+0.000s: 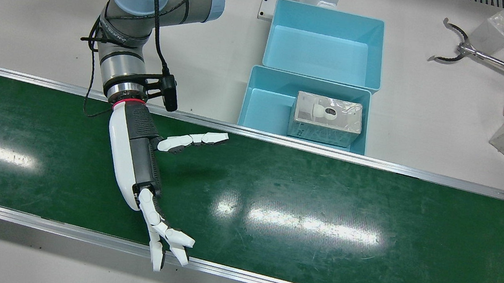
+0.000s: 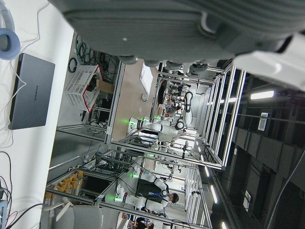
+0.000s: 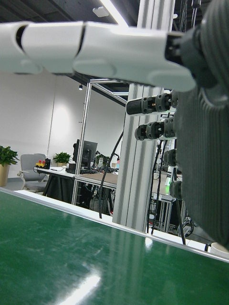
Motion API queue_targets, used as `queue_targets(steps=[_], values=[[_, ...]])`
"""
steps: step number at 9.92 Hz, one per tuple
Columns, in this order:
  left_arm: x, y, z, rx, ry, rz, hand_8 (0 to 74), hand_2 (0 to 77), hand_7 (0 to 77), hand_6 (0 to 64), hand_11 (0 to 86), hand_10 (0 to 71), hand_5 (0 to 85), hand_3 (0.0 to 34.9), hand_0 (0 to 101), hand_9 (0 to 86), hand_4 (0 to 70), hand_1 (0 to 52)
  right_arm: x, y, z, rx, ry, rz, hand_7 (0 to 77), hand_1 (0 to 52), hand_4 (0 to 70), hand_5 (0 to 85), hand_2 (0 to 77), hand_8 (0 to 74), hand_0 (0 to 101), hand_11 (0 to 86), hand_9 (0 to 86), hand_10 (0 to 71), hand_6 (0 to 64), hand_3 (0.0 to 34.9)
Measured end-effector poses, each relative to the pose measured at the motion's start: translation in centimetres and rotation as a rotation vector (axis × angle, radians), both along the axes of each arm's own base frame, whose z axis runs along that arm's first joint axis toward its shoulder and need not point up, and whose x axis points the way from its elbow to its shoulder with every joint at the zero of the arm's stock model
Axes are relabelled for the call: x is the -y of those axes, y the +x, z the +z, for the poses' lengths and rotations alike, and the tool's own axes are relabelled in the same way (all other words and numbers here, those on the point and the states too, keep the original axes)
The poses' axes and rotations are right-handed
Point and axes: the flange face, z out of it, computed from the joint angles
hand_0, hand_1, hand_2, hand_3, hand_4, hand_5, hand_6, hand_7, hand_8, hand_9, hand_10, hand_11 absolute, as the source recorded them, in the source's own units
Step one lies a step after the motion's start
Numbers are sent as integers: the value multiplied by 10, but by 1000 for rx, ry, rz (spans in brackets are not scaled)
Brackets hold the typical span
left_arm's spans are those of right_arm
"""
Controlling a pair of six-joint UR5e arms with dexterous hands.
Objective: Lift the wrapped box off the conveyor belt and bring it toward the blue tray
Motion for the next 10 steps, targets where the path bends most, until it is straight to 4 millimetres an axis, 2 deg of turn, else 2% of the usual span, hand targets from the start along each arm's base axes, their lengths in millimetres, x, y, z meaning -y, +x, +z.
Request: queue_targets(steps=[10], values=[[0,0,0,0,0,0,5,5,5,0,5,5,11,0,0,0,0,0,0,1,-2,11,8,0,27,120,44,245,93,16,470,16,16,0,65,75]])
